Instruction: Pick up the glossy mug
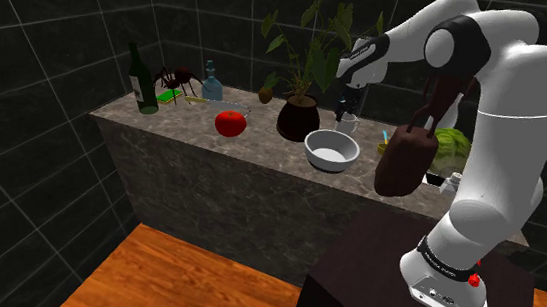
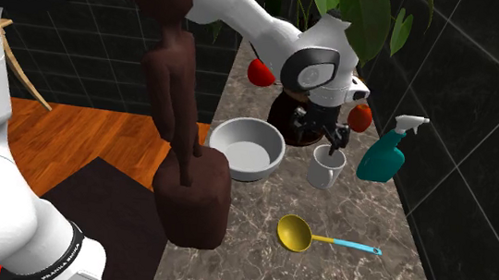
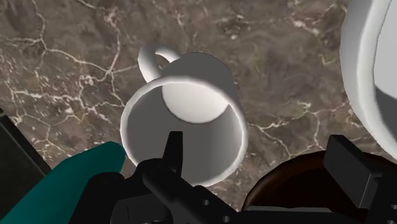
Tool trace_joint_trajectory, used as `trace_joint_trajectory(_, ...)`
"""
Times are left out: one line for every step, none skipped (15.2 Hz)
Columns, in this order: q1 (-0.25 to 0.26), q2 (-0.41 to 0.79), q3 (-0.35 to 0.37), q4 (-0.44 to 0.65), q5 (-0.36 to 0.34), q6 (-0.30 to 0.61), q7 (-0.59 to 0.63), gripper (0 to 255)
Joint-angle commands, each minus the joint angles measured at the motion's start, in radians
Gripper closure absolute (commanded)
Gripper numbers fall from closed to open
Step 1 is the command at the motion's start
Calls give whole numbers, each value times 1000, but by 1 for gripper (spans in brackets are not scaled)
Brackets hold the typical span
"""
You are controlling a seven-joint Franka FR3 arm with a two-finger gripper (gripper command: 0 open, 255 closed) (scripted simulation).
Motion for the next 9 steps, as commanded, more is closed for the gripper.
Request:
trace_joint_trajectory(-16,43,10,33,21,11,-18,0)
trace_joint_trajectory(-18,51,13,30,26,21,-21,0)
trace_joint_trajectory(-20,59,15,27,30,31,-23,0)
trace_joint_trajectory(-21,68,18,25,34,42,-26,0)
trace_joint_trajectory(-23,76,21,23,38,52,-29,0)
trace_joint_trajectory(-25,84,23,21,43,62,-31,0)
trace_joint_trajectory(-28,93,26,19,47,72,-34,0)
trace_joint_trajectory(-29,98,28,18,50,78,-35,0)
trace_joint_trajectory(-29,98,28,18,50,78,-35,0)
